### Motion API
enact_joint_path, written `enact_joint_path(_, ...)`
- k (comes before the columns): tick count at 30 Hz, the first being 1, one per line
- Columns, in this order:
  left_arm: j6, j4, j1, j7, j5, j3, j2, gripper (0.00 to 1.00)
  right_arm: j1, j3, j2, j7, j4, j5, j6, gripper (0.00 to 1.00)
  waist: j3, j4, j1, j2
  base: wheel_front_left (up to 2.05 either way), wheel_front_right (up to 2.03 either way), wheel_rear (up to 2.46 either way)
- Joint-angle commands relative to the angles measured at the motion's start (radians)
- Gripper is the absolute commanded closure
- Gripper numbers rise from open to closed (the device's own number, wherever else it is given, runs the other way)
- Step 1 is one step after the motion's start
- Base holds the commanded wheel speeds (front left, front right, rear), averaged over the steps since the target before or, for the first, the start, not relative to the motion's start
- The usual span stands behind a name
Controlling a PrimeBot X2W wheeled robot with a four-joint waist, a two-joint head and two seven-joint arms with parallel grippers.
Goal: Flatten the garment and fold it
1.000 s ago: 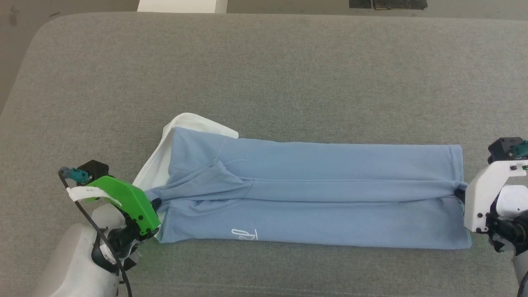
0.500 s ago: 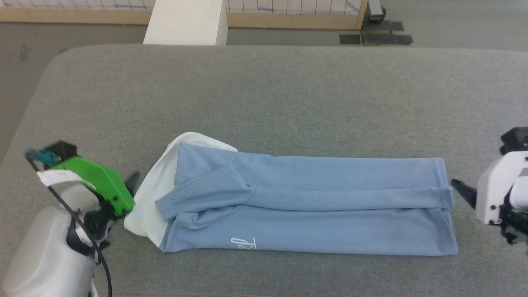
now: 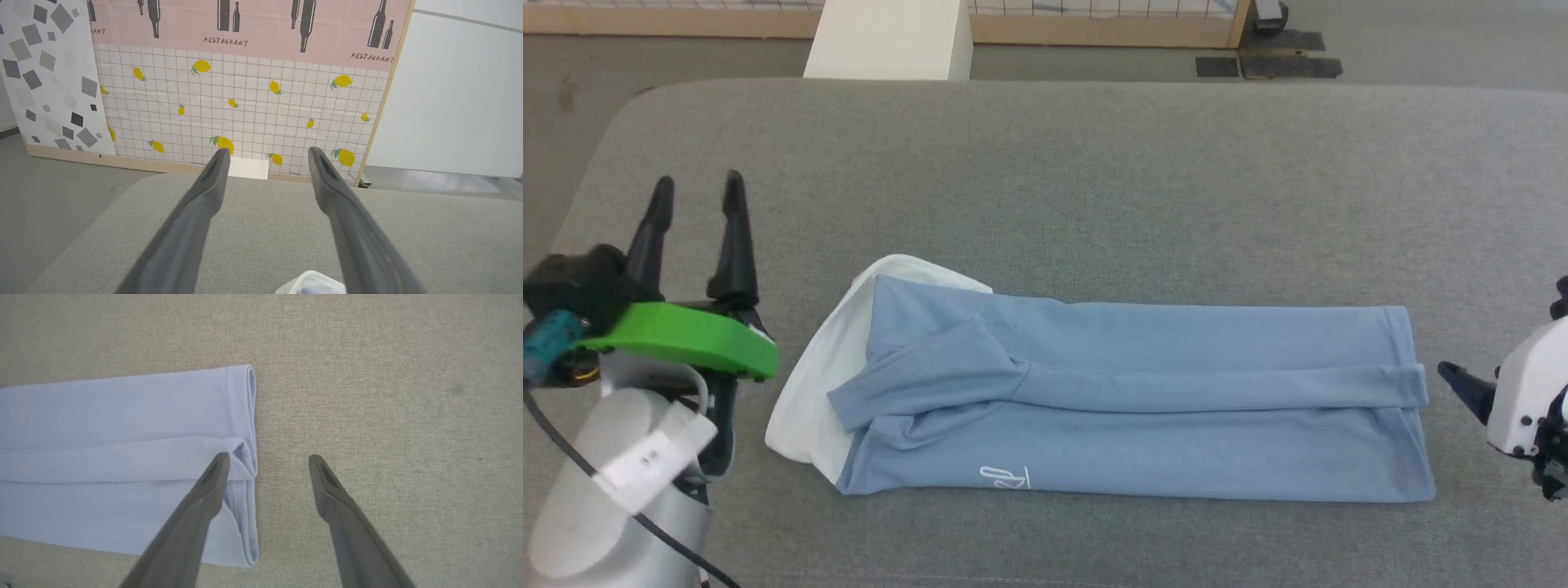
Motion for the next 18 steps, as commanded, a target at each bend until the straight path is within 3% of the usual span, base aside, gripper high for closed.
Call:
enact_joint_path(1,-0.013,0.003,0.009,-0.019,0.036,-0.012,0.002,0.0,0.018,-0.001,0.006,-0.005,0.006,0.01,-0.002,0.0,0.029,0.01,0.0001,0.0,0.0,0.0,0.0)
enact_joint_path(18,-0.079,-0.013,0.049,-0.041,0.141,0.083,-0.101,0.0,-0.008,0.127,0.012,-0.053,0.092,0.091,-0.002,0.0,0.113,0.023,0.0001,0.0,0.0,0.0,0.0)
